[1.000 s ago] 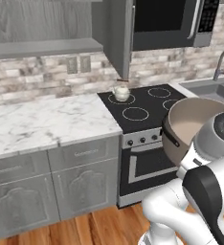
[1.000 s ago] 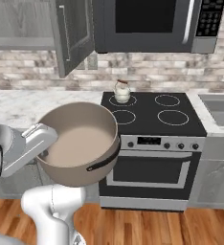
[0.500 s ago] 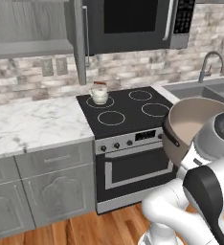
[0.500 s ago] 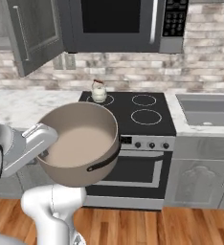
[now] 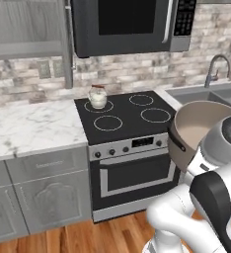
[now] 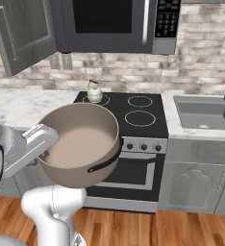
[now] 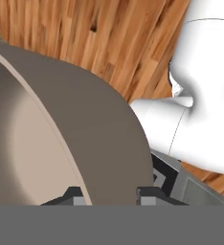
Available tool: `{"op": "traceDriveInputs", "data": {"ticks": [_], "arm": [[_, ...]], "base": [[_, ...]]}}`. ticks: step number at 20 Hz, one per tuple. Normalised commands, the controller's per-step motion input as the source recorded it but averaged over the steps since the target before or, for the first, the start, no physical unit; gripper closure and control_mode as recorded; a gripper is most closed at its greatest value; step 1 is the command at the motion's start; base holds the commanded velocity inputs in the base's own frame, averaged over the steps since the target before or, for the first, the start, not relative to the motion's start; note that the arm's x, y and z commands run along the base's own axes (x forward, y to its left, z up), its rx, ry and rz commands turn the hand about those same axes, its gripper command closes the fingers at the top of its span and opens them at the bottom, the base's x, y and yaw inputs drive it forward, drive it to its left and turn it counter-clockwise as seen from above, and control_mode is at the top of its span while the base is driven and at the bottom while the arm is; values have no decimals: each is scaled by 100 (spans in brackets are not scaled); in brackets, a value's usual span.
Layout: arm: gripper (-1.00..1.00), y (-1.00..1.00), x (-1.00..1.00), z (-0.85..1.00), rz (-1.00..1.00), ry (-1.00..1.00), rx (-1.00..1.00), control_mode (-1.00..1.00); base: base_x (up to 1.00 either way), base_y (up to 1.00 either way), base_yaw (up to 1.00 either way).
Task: Pick the kettle from the cabinet and place it on a stove burner. Then pick the pot from the counter and place it on another stove burner. Finally, turn both burners on.
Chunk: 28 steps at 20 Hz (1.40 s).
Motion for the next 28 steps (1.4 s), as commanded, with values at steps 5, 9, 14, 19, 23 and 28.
{"op": "traceDriveInputs", "data": {"ticks": [5, 9, 14, 19, 23, 28], "arm": [[100, 0, 0, 0, 0, 0, 0, 100], [100, 0, 0, 0, 0, 0, 0, 100], [100, 0, 0, 0, 0, 0, 0, 100], [100, 0, 0, 0, 0, 0, 0, 100], [100, 0, 0, 0, 0, 0, 0, 100], [100, 0, 0, 0, 0, 0, 0, 100]], "base": [[29, -12, 15], [44, -6, 12], [45, -25, 10], [35, -36, 8], [26, -36, 6], [37, -27, 5]]}}
